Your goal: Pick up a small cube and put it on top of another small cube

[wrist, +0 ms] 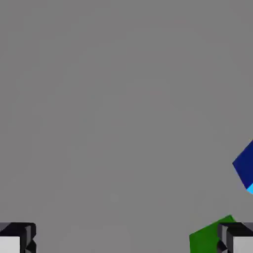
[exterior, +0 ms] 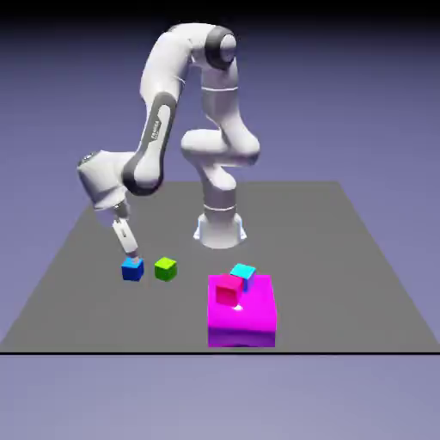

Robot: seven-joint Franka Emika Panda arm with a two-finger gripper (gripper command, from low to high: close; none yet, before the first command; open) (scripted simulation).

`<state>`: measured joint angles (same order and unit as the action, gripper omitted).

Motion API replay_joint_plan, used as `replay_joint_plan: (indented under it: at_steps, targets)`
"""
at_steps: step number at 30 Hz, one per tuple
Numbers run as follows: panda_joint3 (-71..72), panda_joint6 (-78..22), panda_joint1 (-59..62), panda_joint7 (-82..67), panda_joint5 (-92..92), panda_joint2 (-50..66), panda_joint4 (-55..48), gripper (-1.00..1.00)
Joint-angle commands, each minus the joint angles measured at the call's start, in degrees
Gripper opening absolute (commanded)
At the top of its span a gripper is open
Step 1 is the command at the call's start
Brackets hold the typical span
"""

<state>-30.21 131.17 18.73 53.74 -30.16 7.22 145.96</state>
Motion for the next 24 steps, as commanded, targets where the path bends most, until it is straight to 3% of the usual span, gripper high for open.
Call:
replay_joint_plan:
  at_steps: [1,5,11,12,18,24]
  targets:
    - [-1.6,-2.2,1.0,0.6,-1.6,2.1,-0.8,0.0]
    - [-6.9,-9.8,4.4,2.6,-6.9,9.1,-3.4,0.0]
    - [-0.1,-3.8,6.0,-4.7,-18.0,18.1,-2.7,0.0]
    - [-0.1,-3.8,6.0,-4.7,-18.0,18.1,-2.7,-1.0]
    - [-5.8,-10.6,3.7,2.4,-6.0,9.0,-4.2,-1.0]
    - [6.7,-19.3,-4.4,1.0,4.4,7.2,-12.4,-1.0]
